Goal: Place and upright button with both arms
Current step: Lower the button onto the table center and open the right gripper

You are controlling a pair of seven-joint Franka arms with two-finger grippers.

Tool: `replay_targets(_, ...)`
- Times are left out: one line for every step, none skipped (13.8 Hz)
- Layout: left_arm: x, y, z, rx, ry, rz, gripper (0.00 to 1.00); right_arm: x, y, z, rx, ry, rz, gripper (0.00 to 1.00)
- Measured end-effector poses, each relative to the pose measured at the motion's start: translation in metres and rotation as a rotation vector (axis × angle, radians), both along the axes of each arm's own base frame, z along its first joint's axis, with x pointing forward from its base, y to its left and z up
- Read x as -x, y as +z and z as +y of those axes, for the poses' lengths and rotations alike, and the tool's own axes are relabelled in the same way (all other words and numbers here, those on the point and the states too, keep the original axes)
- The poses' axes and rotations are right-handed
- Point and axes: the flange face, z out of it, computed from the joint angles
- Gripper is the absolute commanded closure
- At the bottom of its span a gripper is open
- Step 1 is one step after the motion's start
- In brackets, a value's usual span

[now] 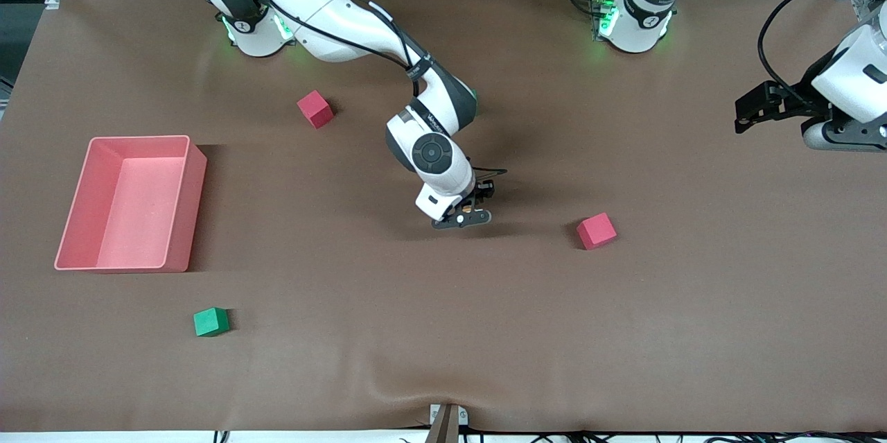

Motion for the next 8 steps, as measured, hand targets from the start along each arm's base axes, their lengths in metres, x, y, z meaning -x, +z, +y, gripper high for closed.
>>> replay_targets(0.000,0.000,0.000,0.000,0.000,0.000,0.00,-0.005,0.006,-0.001,-0.005,-0.006,-0.011,0.00)
replay_targets(0.000,0.000,0.000,0.000,0.000,0.000,0.00,-0.011,0.015,-0.003,-0.007,-0.012,-0.020,0.00)
replay_targets(0.000,0.000,0.000,0.000,0.000,0.000,0.00,-0.018,0.027,-0.007,0.004,-0.012,-0.036,0.00)
replay_targets(0.000,0.000,0.000,0.000,0.000,0.000,0.00,-0.028,0.041,-0.018,0.041,-0.008,-0.060,0.00)
replay_targets(0.000,0.000,0.000,0.000,0.000,0.000,0.00,-0.039,0.058,-0.032,0.088,-0.005,-0.082,0.00)
replay_targets(0.000,0.000,0.000,0.000,0.000,-0.001,0.00,-0.053,0.077,-0.049,0.128,-0.018,-0.101,0.00)
replay_targets(0.000,0.000,0.000,0.000,0.000,-0.004,0.00,-0.069,0.099,-0.070,0.150,-0.048,-0.116,0.00)
replay_targets(-0.001,0.001,0.000,0.001,0.000,-0.008,0.00,-0.087,0.123,-0.098,0.165,-0.089,-0.118,0.00)
